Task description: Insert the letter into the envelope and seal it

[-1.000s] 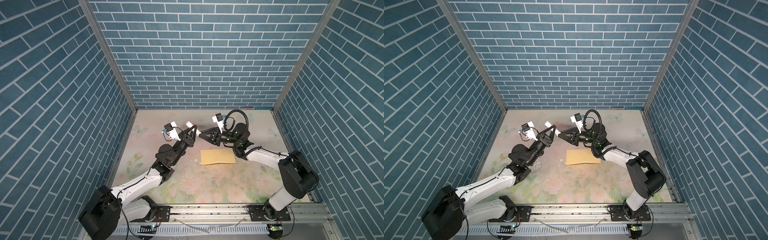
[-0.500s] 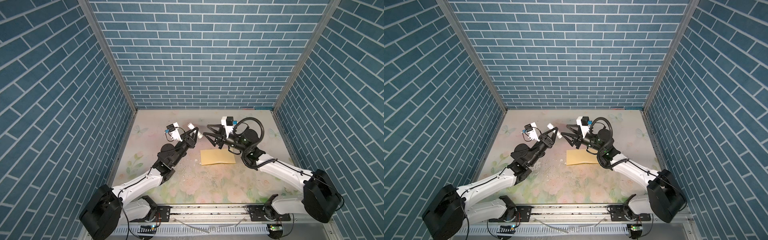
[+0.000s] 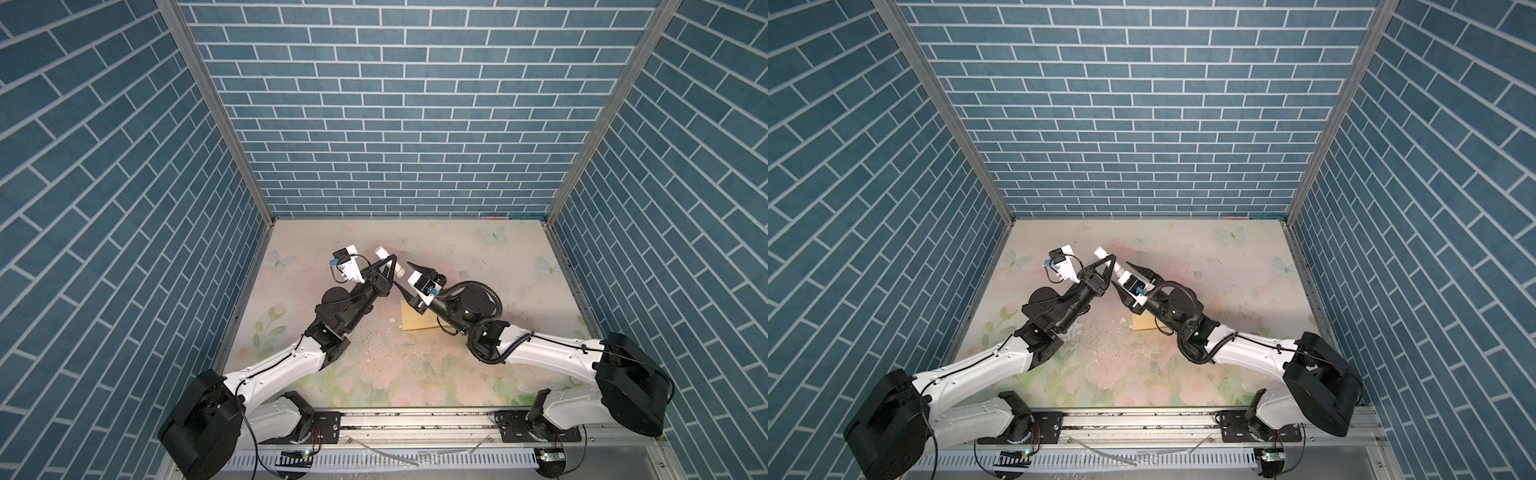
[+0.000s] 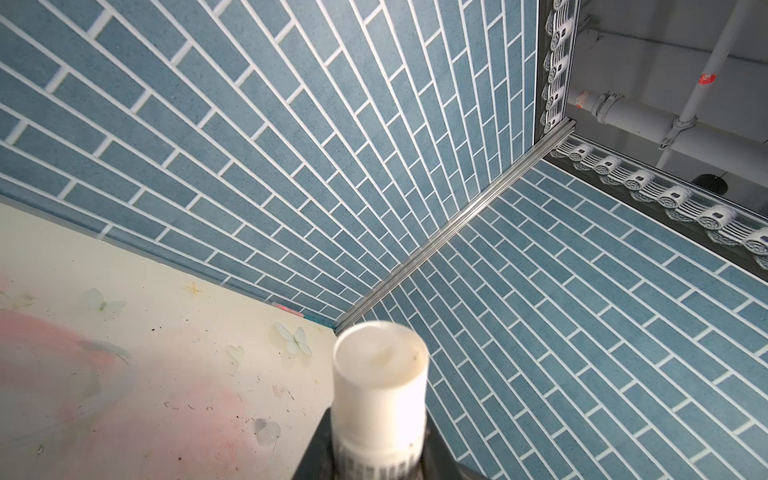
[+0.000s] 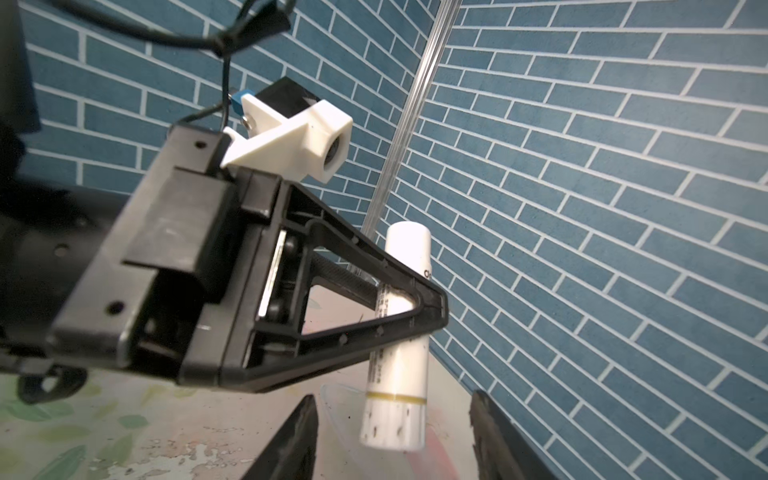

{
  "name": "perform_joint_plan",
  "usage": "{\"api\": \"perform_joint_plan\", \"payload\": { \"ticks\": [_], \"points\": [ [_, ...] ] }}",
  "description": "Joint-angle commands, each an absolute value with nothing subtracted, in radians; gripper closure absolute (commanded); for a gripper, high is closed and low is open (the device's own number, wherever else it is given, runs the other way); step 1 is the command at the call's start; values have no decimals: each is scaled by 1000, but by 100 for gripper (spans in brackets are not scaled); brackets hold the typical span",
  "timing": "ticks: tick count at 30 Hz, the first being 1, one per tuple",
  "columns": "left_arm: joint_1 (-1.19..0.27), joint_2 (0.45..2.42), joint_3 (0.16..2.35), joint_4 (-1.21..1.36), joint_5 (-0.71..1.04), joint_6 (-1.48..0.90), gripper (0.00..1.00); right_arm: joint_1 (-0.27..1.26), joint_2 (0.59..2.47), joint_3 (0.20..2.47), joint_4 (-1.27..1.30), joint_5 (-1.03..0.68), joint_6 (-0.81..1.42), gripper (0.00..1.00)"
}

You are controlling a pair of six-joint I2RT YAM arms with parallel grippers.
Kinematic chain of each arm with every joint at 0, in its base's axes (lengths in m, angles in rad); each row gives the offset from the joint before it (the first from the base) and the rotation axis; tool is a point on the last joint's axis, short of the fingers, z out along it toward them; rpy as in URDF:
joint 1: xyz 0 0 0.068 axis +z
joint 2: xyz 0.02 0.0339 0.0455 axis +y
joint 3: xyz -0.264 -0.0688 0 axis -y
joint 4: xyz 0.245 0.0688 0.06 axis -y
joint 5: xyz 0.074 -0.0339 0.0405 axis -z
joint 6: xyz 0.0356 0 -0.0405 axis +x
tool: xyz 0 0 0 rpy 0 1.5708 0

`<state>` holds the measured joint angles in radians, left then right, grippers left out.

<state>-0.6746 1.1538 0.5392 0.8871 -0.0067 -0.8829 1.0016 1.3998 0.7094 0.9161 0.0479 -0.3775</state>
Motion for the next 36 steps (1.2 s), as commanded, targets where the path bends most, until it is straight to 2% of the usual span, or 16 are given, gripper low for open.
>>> {"api": "perform_joint_plan", "payload": {
  "ticks": [1, 11, 18, 20, 22, 26, 32, 36],
  "points": [
    [-678, 1135, 546, 900, -14, -883, 100, 1019, 1426, 716, 1003, 142, -476, 50],
    [-678, 1137, 546, 904, -9, -882, 100, 1029, 1450, 736, 1023, 176, -467, 73],
    [-678, 1143, 548, 908, 3, -876, 100, 1026, 1422, 754, 978, 117, -352, 95],
    [-678, 1147, 552, 912, 15, -868, 100, 1000, 1391, 776, 896, 42, -256, 100],
    [-678, 1149, 553, 917, 31, -852, 100, 944, 1362, 809, 797, -76, -109, 100],
    [-678, 1150, 556, 930, 62, -823, 100, 765, 1385, 897, 716, -454, 332, 100],
    [-678, 1158, 559, 972, 105, -810, 100, 647, 1515, 989, 903, -822, 824, 100],
    [-679, 1165, 560, 991, 126, -812, 100, 617, 1612, 1012, 1138, -907, 1064, 100]
  ]
}}
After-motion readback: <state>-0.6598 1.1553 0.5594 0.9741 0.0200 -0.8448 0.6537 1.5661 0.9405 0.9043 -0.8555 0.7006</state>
